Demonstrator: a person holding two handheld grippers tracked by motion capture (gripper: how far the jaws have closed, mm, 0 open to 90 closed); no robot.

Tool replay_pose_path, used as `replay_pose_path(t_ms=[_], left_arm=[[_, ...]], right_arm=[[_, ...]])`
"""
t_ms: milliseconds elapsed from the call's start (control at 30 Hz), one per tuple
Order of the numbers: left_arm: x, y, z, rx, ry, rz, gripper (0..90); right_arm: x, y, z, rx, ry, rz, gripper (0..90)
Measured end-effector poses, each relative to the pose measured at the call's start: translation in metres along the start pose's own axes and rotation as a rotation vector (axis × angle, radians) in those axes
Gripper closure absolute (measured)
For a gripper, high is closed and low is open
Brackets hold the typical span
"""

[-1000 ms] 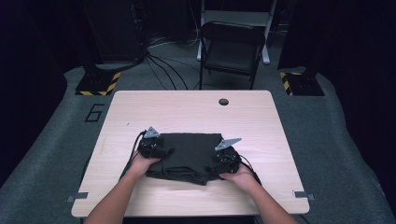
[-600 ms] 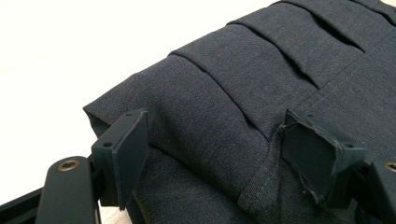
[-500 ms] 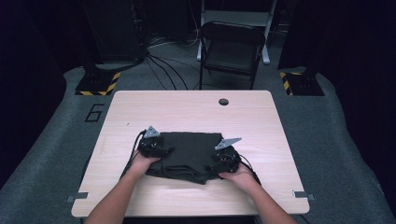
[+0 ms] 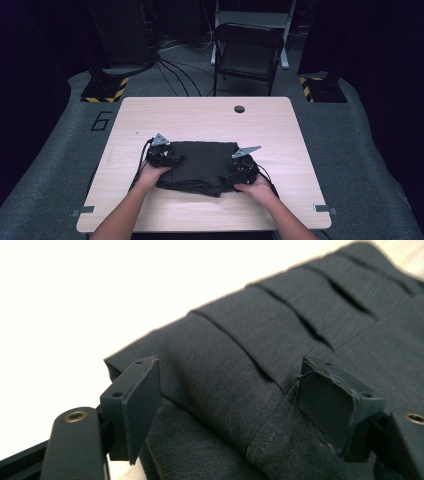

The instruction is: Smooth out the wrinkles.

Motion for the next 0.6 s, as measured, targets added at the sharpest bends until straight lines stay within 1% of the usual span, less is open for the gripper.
replay_pose_path(t_ms=[33, 67, 100, 133, 167, 233, 267, 333, 367, 433, 500, 533, 600], left_arm=[[-0.001, 0.000, 0.001, -0.003, 0.009, 0.009, 27.1], [-0.005, 0.001, 0.005, -0.005, 0.001, 0.011, 27.2], [-0.008, 0.001, 0.008, -0.008, -0.003, 0.013, 27.2], [-0.009, 0.003, 0.010, -0.010, 0.010, 0.017, 27.4], [-0.012, 0.003, 0.015, -0.003, 0.001, 0.011, 27.7], [-0.016, 0.005, 0.022, -0.002, 0.020, 0.001, 28.6], [-0.018, 0.007, 0.025, -0.001, 0.022, 0.012, 28.6], [-0.021, 0.010, 0.031, -0.004, 0.028, 0.014, 28.6], [-0.023, 0.011, 0.034, 0.006, 0.028, 0.015, 28.8], [-0.025, 0.014, 0.040, 0.014, 0.034, 0.015, 29.0], [-0.026, 0.019, 0.047, 0.019, 0.035, 0.009, 29.6], [-0.027, 0.021, 0.049, 0.021, 0.035, 0.002, 29.7], [-0.028, 0.025, 0.055, 0.026, 0.032, -0.015, 29.9]], right_arm=[[-0.002, -0.001, 0.002, -0.001, 0.002, 0.010, 33.4], [-0.004, -0.003, 0.004, -0.005, 0.000, 0.005, 33.4], [-0.006, -0.005, 0.007, -0.006, 0.007, 0.017, 33.4], [-0.008, -0.007, 0.009, -0.006, 0.011, 0.021, 33.4], [-0.010, -0.008, 0.011, -0.005, 0.016, 0.034, 33.5], [-0.014, -0.012, 0.015, -0.003, 0.028, 0.043, 33.4], [-0.017, -0.014, 0.017, -0.002, 0.030, 0.050, 33.5], [-0.023, -0.019, 0.022, -0.001, 0.045, 0.054, 33.4], [-0.025, -0.020, 0.023, -0.003, 0.049, 0.063, 33.5], [-0.030, -0.025, 0.028, 0.001, 0.055, 0.076, 33.4], [-0.034, -0.030, 0.033, -0.007, 0.069, 0.086, 33.4], [-0.035, -0.032, 0.034, -0.006, 0.068, 0.085, 33.5], [-0.037, -0.035, 0.037, -0.003, 0.070, 0.099, 33.5]])
Point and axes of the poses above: each handheld gripper's, and its own axes: z roughly backward along the jaws, x roughly out of its underside, y roughly to its right, the point moved 1 cm from there along -z, roughly forward along the jaws, and after that the axes turned 5 degrees about x, right-handed, at the moved point
